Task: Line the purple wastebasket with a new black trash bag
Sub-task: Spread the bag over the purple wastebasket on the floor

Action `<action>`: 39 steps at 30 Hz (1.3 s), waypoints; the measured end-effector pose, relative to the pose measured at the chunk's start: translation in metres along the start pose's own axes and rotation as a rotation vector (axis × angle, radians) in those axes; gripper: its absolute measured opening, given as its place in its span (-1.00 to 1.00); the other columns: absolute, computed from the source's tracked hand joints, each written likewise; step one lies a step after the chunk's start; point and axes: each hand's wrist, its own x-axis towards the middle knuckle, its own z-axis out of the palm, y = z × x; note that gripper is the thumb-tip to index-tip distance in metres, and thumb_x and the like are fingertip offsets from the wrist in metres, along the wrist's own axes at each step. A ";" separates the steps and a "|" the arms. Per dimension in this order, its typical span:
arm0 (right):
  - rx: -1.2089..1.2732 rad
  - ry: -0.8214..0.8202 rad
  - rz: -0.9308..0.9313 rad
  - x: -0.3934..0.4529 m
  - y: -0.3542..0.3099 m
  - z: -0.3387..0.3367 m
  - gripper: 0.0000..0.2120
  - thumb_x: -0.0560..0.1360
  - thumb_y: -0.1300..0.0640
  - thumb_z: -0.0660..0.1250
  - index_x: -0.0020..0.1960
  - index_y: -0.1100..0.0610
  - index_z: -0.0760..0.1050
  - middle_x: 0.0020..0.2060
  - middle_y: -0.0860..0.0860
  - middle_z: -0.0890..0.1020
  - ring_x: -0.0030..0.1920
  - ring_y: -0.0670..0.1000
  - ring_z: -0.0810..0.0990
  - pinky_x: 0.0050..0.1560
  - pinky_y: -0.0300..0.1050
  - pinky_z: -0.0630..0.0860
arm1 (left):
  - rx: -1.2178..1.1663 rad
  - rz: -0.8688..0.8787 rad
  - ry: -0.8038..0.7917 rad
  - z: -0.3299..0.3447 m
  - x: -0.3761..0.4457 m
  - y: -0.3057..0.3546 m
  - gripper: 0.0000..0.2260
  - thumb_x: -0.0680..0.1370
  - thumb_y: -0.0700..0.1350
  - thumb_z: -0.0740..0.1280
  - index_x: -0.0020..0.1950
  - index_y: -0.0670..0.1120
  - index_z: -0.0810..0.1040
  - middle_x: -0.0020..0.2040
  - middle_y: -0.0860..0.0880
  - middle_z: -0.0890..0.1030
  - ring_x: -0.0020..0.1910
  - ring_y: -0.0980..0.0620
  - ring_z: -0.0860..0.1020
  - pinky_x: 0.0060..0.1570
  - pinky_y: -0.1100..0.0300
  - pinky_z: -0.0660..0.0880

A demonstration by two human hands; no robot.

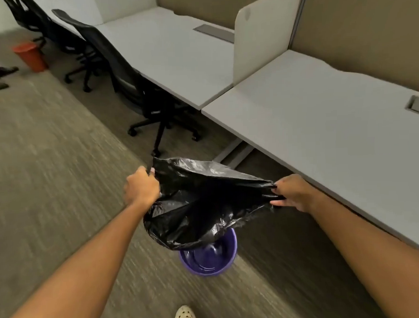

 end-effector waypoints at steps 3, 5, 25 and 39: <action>-0.084 0.048 0.071 0.019 0.030 0.033 -0.88 0.55 0.38 0.24 0.00 0.38 0.54 0.05 0.21 0.55 0.03 0.14 0.59 -0.23 -0.03 0.66 | 0.094 -0.034 -0.040 0.019 0.011 -0.047 -0.71 0.64 0.01 0.15 0.08 -0.20 0.49 0.02 -0.31 0.58 0.02 -0.32 0.54 -0.12 -0.04 0.42; -0.089 0.082 0.131 0.036 0.053 0.053 -0.89 0.55 0.35 0.24 -0.01 0.35 0.53 0.09 0.22 0.54 0.10 0.17 0.56 -0.17 0.03 0.67 | 0.131 -0.046 -0.097 0.038 0.019 -0.076 -0.74 0.63 -0.02 0.16 0.06 -0.20 0.48 0.00 -0.30 0.59 -0.02 -0.30 0.54 -0.17 -0.01 0.39; 0.012 0.378 0.235 0.252 0.261 0.158 -0.73 0.45 0.40 0.22 -0.26 0.12 0.57 -0.14 0.09 0.59 -0.25 -0.04 0.57 -0.37 -0.14 0.63 | 0.255 -0.122 -0.293 0.295 0.062 -0.230 -0.80 0.62 -0.07 0.14 0.08 -0.14 0.47 -0.04 -0.29 0.60 -0.05 -0.31 0.55 -0.18 -0.02 0.40; -0.115 0.249 -0.021 0.395 0.315 0.171 -0.55 0.42 -0.15 0.43 -0.22 0.28 0.58 -0.34 0.19 0.62 -0.27 0.13 0.58 -0.20 0.08 0.51 | 0.143 -0.085 -0.158 0.416 0.123 -0.266 -0.80 0.61 -0.10 0.16 0.05 -0.11 0.56 -0.07 -0.26 0.63 -0.12 -0.23 0.52 -0.19 0.06 0.32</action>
